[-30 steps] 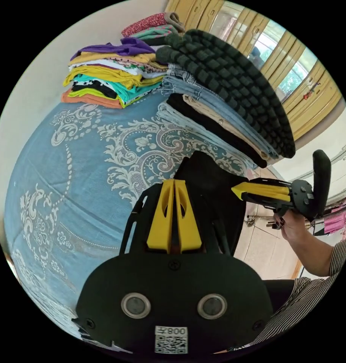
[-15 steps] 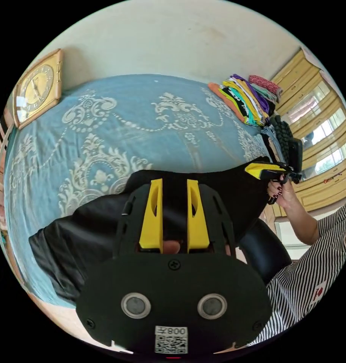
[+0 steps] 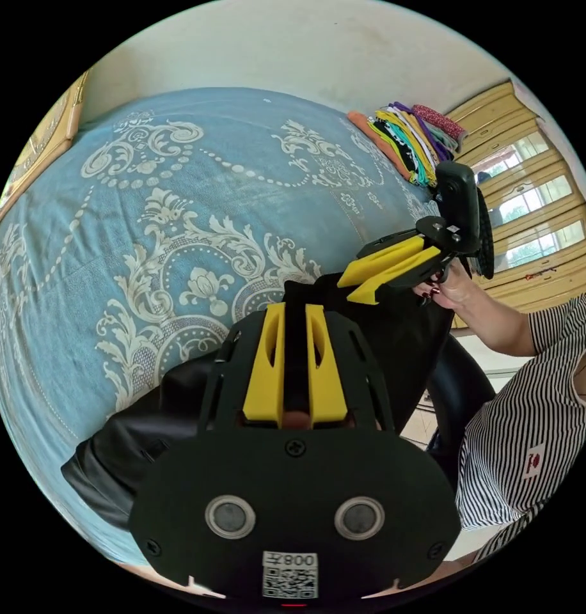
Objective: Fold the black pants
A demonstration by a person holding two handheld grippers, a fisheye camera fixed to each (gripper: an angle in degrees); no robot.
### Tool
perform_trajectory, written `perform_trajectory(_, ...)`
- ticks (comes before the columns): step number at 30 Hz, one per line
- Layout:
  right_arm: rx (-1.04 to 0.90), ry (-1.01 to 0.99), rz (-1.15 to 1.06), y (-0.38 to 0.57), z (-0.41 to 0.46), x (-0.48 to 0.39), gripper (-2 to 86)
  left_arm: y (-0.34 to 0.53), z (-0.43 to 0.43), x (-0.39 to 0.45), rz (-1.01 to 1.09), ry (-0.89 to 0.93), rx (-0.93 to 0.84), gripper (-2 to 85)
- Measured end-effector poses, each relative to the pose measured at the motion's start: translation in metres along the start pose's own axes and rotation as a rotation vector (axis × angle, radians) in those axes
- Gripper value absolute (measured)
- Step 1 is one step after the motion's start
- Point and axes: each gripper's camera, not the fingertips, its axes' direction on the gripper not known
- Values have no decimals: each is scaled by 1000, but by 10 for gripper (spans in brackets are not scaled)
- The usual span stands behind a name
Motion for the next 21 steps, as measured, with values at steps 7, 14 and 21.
perform_trajectory(7,55,57,-81,25,8,-63,44,51,-74,29,94,-74,154,36)
perform_trajectory(14,160,18,-78,20,-26,-84,17,93,-131,50,121,-118,190,18)
perform_trajectory(21,78,74,-208,-40,-31,-80,64,114,-176,63,139,-143,212,15)
